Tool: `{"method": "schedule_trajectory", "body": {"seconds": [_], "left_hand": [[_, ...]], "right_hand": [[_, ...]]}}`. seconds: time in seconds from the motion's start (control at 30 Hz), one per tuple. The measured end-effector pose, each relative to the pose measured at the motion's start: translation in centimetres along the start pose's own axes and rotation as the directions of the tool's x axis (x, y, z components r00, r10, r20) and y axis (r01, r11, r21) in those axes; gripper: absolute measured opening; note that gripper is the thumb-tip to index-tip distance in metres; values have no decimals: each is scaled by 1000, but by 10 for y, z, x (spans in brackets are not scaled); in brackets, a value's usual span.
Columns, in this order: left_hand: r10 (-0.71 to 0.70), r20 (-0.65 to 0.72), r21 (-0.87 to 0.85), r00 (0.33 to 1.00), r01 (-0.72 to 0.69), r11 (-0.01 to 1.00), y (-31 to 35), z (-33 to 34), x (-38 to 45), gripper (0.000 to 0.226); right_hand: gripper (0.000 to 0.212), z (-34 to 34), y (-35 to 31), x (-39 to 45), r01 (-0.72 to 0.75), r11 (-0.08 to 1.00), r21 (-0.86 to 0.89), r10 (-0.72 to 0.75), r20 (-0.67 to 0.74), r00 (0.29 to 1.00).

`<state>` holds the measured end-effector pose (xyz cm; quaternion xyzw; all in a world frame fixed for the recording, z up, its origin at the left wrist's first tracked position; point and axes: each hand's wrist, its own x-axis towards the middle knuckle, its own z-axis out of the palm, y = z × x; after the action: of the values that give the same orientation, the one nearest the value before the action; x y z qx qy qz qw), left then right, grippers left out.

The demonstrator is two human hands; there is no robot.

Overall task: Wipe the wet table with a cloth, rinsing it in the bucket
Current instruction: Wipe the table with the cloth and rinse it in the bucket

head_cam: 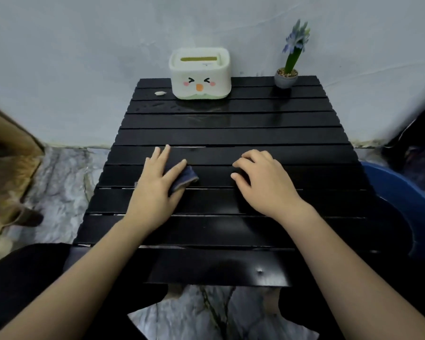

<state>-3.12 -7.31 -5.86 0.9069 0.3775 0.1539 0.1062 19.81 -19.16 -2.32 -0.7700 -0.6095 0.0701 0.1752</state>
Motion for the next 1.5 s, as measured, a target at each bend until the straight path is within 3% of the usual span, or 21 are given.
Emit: {"method": "schedule_trajectory", "body": {"seconds": [0.1, 0.13, 0.17, 0.23, 0.33, 0.4, 0.43, 0.53, 0.63, 0.7, 0.77, 0.9, 1.0, 1.1, 1.17, 1.23, 1.3, 1.33, 1.37, 1.43, 1.5], "left_hand": [[126, -160, 225, 979, -89, 970, 1, -9, 1, 41], [142, -170, 214, 975, -104, 971, 3, -11, 3, 39], [100, -180, 119, 979, -79, 990, 6, -15, 6, 35], [-162, -207, -292, 965, 97, 951, 10, -28, 15, 23], [-455, -22, -828, 890, 239, 506, 2, -58, 32, 9], [-460, 236, -901, 856, 370, 226, -18, -69, 36, 7], [-462, 347, -866, 816, 468, 177, -29, -72, 35, 8], [-587, 449, -729, 674, 656, 196, -57, -67, 32, 13], [-662, 423, -687, 619, 695, 211, -61, -66, 39, 46], [-679, 332, -557, 655, 717, 420, -56, -63, 49, 59], [-644, 283, -377, 711, 700, 607, -52, -61, 61, 48], [-499, 559, -348, 662, 734, 583, -55, -82, 83, 13], [-305, 744, -358, 594, 740, 569, -68, -101, 91, 24], [-295, 780, -213, 551, 679, 703, -79, -106, 90, 46], [-295, 714, -233, 636, 612, 756, -83, -102, 90, 41], [-260, 551, -337, 793, 496, 800, -79, -98, 86, 24], [-144, 280, -303, 949, 229, 925, -63, -95, 69, 16], [-8, 151, -221, 988, 41, 974, -53, -92, 56, 16], [140, 76, -129, 987, -129, 983, -43, -88, 40, 16], [320, 74, 21, 945, -322, 947, -30, -75, 4, 20], [307, 92, 38, 947, -312, 949, -24, -63, -25, 27]], "right_hand": [[30, 5, -9, 9, 18, 1000, 14, -18, -12, 1000], [30, 7, -10, 12, 21, 1000, 12, -21, -12, 1000], [31, 9, -12, 15, 24, 1000, 8, -24, -6, 1000], [30, 12, -15, 21, 35, 999, -5, -35, 1, 999], [29, 14, -20, 28, 58, 998, -19, -58, 0, 998], [30, 16, -24, 32, 74, 997, -18, -74, 9, 997], [31, 17, -27, 34, 82, 997, -16, -81, 16, 997], [31, 23, -32, 36, 96, 995, -18, -95, 44, 994], [32, 29, -36, 36, 90, 996, -19, -88, 78, 993], [32, 32, -38, 35, 83, 996, -17, -81, 87, 993], [31, 32, -39, 34, 76, 997, -14, -75, 85, 994], [31, 29, -38, 35, 80, 997, -21, -78, 97, 992], [32, 29, -37, 37, 87, 996, -29, -83, 113, 990], [31, 29, -36, 38, 85, 996, -18, -82, 108, 991], [30, 29, -36, 37, 86, 996, -17, -84, 108, 991], [30, 28, -36, 37, 88, 996, -12, -86, 106, 991], [30, 27, -36, 37, 90, 996, -9, -89, 109, 990], [31, 27, -36, 37, 91, 996, -7, -90, 113, 990], [31, 26, -35, 37, 93, 996, -6, -92, 115, 989], [30, 26, -35, 37, 96, 995, -4, -95, 117, 989], [30, 25, -34, 37, 99, 995, -3, -98, 118, 988]]}}
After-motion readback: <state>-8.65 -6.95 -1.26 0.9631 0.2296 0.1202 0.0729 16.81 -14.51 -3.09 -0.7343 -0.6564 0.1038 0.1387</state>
